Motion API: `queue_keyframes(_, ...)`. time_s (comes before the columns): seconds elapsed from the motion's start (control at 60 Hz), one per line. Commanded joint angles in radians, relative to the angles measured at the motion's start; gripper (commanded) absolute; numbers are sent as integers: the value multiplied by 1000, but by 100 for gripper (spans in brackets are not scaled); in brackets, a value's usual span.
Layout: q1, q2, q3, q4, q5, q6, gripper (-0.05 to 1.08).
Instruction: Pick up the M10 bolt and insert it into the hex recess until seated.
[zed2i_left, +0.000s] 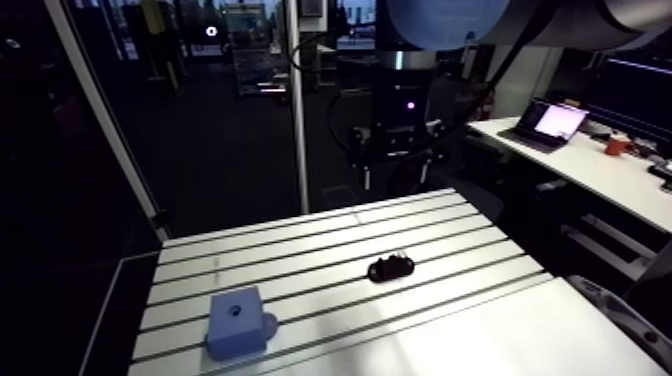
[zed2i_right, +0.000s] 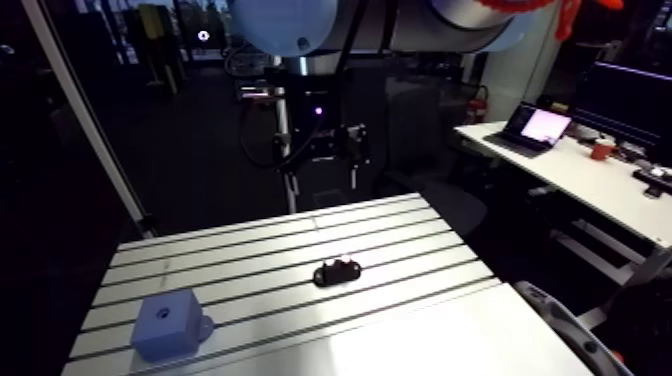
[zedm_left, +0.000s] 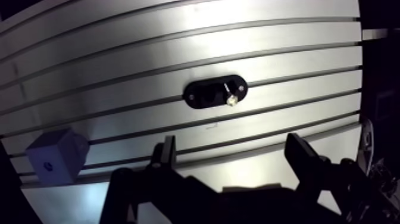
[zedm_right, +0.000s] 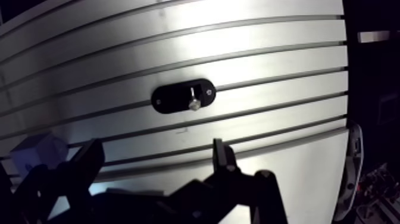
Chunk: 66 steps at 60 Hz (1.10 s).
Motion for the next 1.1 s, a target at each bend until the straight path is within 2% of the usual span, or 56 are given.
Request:
queue_keyframes(0.017, -22, 23, 56, -95, 12, -39, 1)
queue_keyframes(0.1, -36, 24, 68, -129, 30, -52, 1)
queue_keyframes(0.117, -42, 24, 76, -142, 40, -56, 1)
queue_keyframes(0.133, -42, 24, 76, -142, 40, -56, 1)
queue_keyframes(0.15, -49, 25, 82, -153, 51, -58, 1)
queue_keyframes(0.167, -49, 25, 82, -153, 51, -58, 1)
queue_keyframes(0.2, -69, 29, 91, -170, 67, -63, 1)
queue_keyframes(0.267, -77, 30, 99, -178, 72, -64, 1)
queue_keyframes(0.3, -84, 30, 107, -199, 83, -69, 1)
queue_keyframes(0.667, -88, 36, 170, -293, 84, -93, 1)
queue_keyframes(0.733, -89, 59, 181, -311, 82, -110, 1)
queue_keyframes(1.1, -88, 91, 202, -322, 76, -112, 1)
